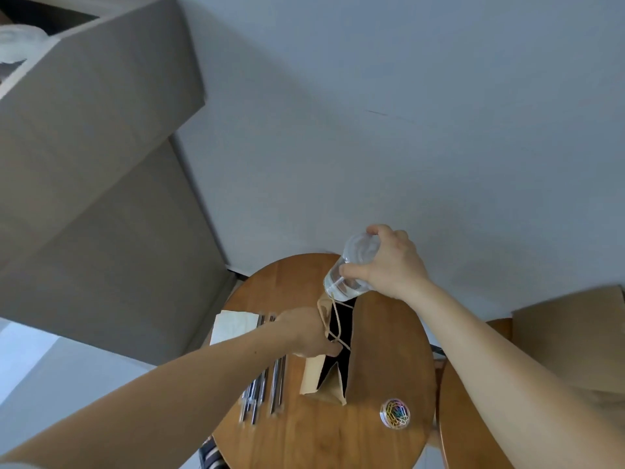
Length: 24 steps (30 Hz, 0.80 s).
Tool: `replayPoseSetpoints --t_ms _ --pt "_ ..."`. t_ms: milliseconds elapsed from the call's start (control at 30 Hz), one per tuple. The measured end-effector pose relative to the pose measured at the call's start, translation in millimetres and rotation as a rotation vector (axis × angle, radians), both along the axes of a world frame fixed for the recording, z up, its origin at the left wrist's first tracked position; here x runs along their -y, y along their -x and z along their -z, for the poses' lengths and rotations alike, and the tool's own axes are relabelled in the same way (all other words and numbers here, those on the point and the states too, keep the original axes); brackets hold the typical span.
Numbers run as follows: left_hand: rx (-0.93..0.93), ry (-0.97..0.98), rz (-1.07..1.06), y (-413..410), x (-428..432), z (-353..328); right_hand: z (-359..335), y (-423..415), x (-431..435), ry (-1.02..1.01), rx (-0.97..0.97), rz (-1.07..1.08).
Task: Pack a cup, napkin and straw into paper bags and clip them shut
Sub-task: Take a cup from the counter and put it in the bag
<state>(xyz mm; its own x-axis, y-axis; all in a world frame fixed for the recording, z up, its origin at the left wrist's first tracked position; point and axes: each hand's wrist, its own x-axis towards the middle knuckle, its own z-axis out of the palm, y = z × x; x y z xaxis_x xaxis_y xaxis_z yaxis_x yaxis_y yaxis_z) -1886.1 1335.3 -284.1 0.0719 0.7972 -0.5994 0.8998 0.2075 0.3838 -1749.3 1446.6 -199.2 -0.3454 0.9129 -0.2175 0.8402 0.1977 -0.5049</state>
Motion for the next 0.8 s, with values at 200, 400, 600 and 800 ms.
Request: replayPoseSetpoints --t_ms 200,400,600,800 --pt "0.111 0.051 -0.279 -0.3 0.1 21.1 -0.4 -16.2 14.6 -0.043 0.058 -0.103" --pt "0.276 0.175 -0.527 8.9 -4.5 24.3 -10.3 -37.7 25.3 -0.083 0.186 -0.462" --pt "0.315 0.200 -0.547 7.2 1.6 24.6 15.2 -33.8 41.1 -0.107 0.395 -0.661" --pt "0.334 0.206 -0.532 8.2 9.1 25.9 78.7 -4.7 61.9 -0.007 0.459 -0.548"
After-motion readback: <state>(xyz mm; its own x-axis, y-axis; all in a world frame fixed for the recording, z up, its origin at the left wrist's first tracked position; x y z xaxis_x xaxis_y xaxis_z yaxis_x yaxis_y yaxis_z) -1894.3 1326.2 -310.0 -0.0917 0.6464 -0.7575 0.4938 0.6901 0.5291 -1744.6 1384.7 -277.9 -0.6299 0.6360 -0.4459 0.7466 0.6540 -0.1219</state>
